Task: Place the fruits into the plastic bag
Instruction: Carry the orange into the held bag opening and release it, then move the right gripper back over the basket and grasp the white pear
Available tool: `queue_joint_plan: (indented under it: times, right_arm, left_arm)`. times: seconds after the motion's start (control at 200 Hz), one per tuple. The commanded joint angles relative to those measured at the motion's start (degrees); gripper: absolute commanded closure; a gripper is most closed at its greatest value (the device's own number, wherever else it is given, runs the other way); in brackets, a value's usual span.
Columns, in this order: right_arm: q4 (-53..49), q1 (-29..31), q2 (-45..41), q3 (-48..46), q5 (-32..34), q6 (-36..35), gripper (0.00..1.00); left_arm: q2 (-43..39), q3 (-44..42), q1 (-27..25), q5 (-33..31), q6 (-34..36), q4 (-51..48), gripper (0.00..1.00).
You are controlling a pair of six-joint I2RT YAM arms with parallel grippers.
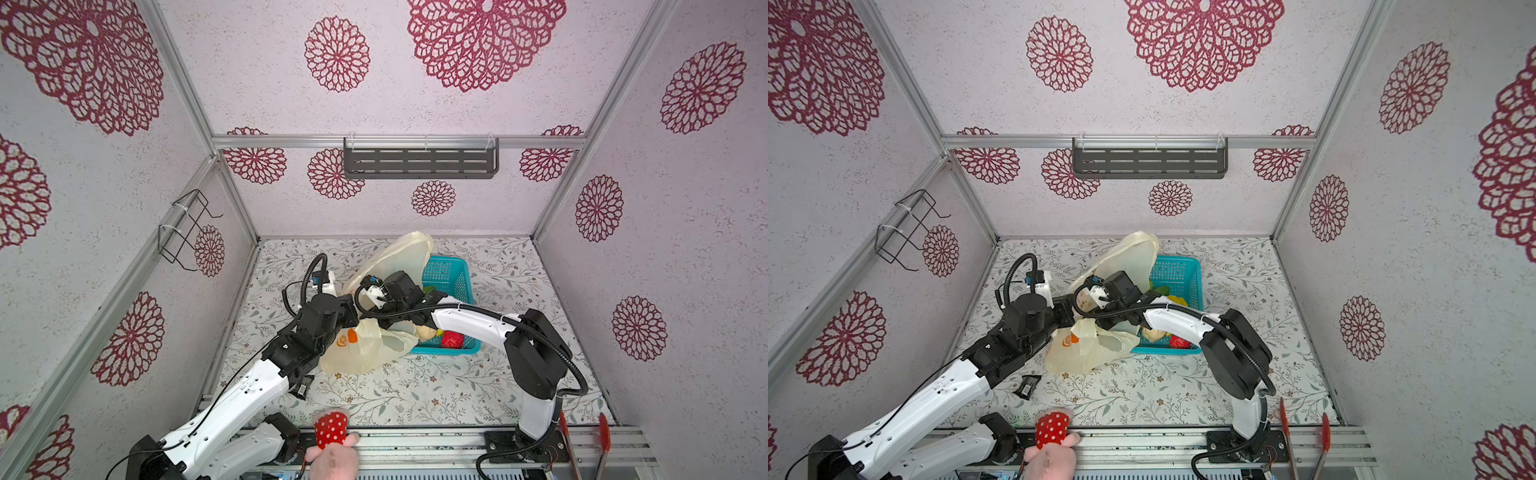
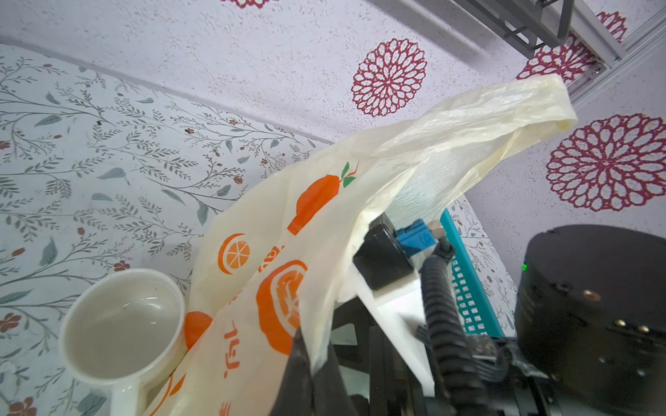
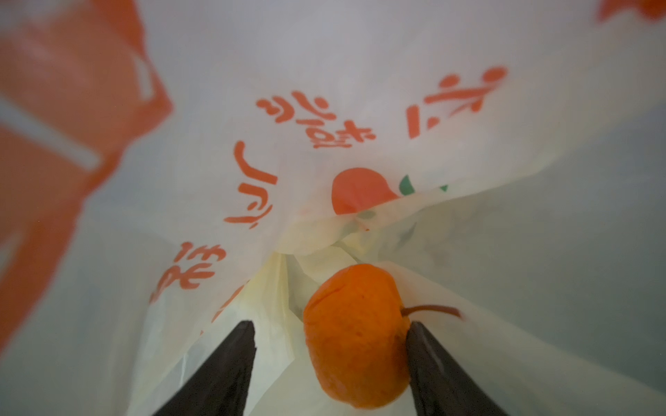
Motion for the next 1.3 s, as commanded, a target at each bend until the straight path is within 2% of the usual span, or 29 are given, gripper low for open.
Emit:
queue_joint_plan:
  times: [0.0, 0.265, 0.505, 0.786, 0.966, 1.076, 1.226, 1.296]
  right_arm:
    - [-0.69, -0.49, -3.94, -0.15, 4.34, -0.78, 0.25]
    - [-0.45, -2.28, -10.42, -2.74, 8.39, -1.68, 0.19]
    - [2.06, -7.21, -19.03, -7.23, 9.72, -0.82, 0.16]
    - [18.08, -17.62, -36.66, -26.67, 13.86, 9.48, 0.16]
    - [18.34, -21.12, -43.64, -34.35, 22.47, 13.44, 0.15]
    - [12.95, -21.71, -42.86, -34.79, 23.53, 13.10, 0.15]
    - [7.86, -20.18, -37.00, -35.02, 16.14, 12.76, 0.17]
    - [7.04, -17.97, -34.53, -35.43, 15.17, 12.27, 0.17]
  left_arm:
    - [-1.18, -1.05, 1.03, -2.47, -2.20, -0.49, 1.00]
    - [-2.06, -2.02, 1.85, -4.34, -3.65, -0.86, 1.00]
    - [-2.94, -3.17, 2.28, -6.33, -4.92, -1.48, 1.00]
    - [-4.00, -4.31, 2.64, -9.08, -6.66, -1.26, 1.00]
    - [-3.34, -4.32, 2.90, -9.40, -6.97, -0.83, 1.00]
    - [-3.12, -4.24, 2.90, -9.27, -7.14, -0.62, 1.00]
    - [-2.95, -4.41, 2.98, -9.62, -7.50, -0.51, 1.00]
    - [-2.77, -4.26, 2.99, -9.62, -7.40, -0.61, 1.00]
